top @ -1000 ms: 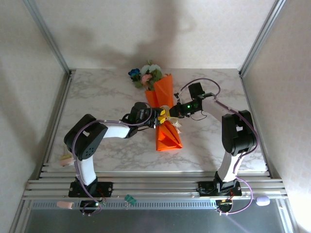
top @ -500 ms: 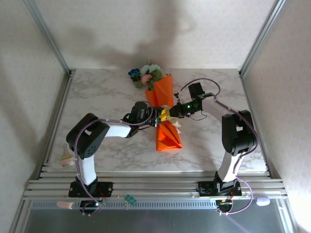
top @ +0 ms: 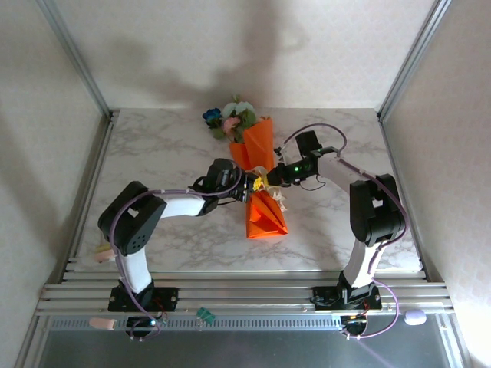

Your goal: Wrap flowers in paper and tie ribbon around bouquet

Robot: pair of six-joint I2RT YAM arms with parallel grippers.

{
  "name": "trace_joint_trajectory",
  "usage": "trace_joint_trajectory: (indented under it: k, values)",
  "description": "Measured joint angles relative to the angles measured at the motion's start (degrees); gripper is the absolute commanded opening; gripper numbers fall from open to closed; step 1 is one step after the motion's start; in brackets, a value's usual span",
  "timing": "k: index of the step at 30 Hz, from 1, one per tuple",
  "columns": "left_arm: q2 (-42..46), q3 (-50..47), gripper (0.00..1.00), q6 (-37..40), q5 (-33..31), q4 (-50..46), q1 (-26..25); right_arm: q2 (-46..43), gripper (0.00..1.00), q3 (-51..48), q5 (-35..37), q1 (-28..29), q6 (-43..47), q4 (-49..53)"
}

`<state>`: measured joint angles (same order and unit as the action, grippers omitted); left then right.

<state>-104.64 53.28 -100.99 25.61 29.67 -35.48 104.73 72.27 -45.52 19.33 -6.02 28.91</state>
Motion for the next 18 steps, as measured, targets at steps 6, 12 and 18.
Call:
trace_joint_trajectory:
  k: [6, 12, 18]
  values:
    - [2.54, 0.39, 0.0, 0.74, 0.37, -7.93, -0.04, -3.39, 0.0, -2.27, 5.29, 2.89, -0.31, -0.85]
    - [3.56, 1.27, 0.0, 0.72, 0.59, -12.44, -0.11, -7.3, 0.0, -4.44, 13.79, 6.73, -0.94, -1.88]
    - [3.85, 2.91, 0.0, 0.85, 0.59, -17.27, -0.22, -10.16, 0.0, -6.4, 23.28, 10.67, -1.07, -3.43]
